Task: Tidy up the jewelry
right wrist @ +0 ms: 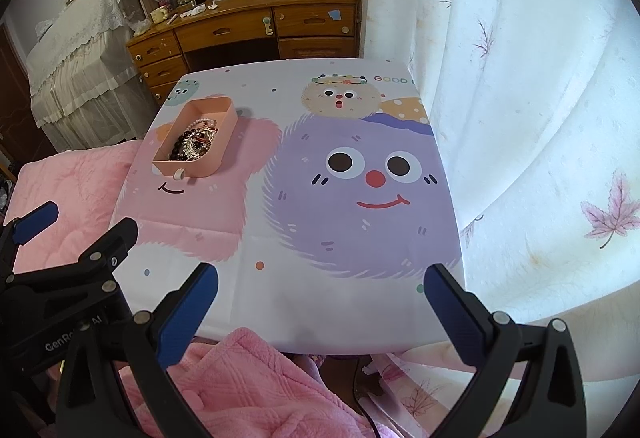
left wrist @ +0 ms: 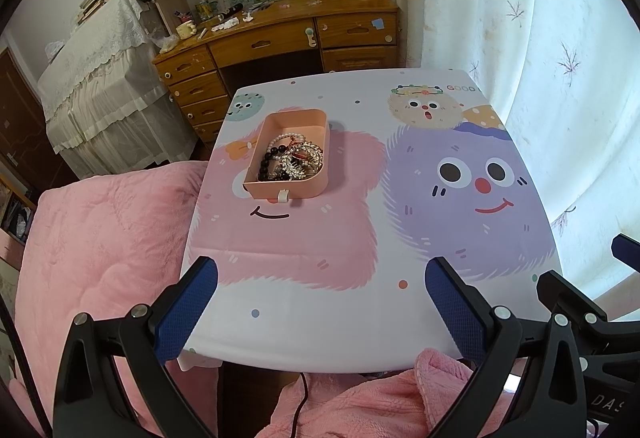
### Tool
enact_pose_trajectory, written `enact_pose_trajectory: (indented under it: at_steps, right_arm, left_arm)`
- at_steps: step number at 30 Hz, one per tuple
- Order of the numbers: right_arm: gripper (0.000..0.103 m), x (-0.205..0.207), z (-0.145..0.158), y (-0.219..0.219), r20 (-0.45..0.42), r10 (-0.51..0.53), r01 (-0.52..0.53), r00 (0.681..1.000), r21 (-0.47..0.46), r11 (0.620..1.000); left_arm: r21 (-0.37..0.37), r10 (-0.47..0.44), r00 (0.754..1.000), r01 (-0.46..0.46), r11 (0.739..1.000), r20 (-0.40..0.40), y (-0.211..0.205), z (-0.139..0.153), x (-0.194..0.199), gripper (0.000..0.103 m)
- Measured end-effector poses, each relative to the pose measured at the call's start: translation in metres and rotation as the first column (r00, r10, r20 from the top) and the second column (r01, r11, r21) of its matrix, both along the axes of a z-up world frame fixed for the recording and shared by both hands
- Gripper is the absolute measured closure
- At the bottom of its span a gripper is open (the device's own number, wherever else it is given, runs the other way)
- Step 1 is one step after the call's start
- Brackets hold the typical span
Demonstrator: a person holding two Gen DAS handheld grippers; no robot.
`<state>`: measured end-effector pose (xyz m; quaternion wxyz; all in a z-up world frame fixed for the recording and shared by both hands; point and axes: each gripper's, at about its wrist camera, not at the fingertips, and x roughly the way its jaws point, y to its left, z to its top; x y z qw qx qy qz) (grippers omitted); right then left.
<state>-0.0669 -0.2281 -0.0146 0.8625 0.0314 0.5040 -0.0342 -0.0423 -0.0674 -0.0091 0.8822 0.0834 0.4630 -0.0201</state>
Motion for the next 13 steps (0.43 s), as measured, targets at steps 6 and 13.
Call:
enact_pose_trajectory:
  at_steps: [6,13]
  right_arm:
    - [0.0,-0.0014,-0.002,-0.0007,0.0,0.003,-0.003,1.0,0.001,1.0]
    - [0.0,-0.0018,-0.002,-0.0003,0.0,0.004,-0.004,1.0,0.003,1.0]
  left_arm:
    - [0.001,0.002,1.0,-0.002,1.0,0.001,0.0017,-0.0003,-0.0006,0.001]
    - [0.006,0.007,1.0,-0.007,1.0,0.006,0.0059,0.0012,-0.0027,0.001]
